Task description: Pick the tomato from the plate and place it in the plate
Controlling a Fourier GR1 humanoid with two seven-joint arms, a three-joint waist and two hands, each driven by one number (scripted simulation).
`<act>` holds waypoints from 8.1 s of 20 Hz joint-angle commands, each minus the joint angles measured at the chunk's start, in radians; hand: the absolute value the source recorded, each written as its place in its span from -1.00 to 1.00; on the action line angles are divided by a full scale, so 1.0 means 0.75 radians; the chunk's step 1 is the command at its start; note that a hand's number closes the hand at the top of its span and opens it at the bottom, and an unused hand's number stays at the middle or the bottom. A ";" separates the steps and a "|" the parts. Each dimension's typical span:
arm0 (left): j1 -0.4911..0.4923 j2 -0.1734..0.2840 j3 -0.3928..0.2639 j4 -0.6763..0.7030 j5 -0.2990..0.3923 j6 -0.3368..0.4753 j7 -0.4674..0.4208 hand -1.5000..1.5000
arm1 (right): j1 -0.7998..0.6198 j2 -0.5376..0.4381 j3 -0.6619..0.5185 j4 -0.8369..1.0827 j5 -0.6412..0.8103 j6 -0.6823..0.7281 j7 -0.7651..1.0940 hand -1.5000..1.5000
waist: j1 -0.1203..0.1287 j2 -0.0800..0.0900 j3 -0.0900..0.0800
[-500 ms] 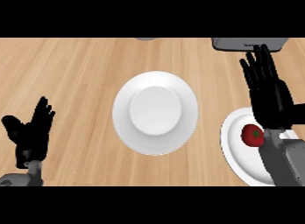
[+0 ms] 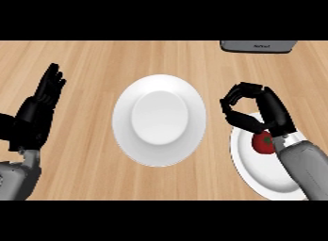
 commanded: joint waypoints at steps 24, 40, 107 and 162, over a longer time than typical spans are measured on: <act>-0.064 0.074 0.126 -0.045 0.055 -0.226 0.029 0.00 | 0.083 -0.241 0.106 -0.241 0.583 0.011 0.850 -1.00 | -0.055 -0.010 0.005; -0.026 0.050 0.188 -0.062 0.023 -0.323 0.003 0.00 | -0.064 -0.151 0.134 -0.202 0.556 0.568 1.364 -1.00 | -0.025 0.002 0.015; 0.009 -0.177 0.269 -0.141 -0.180 -0.420 0.052 0.00 | 0.512 0.126 0.235 -1.239 1.436 0.229 1.148 1.00 | -0.019 0.003 0.014; -0.093 -0.190 0.349 -0.092 -0.203 -0.462 0.104 0.00 | -0.491 0.575 0.132 0.570 0.224 -1.009 0.354 -1.00 | -0.034 0.000 0.016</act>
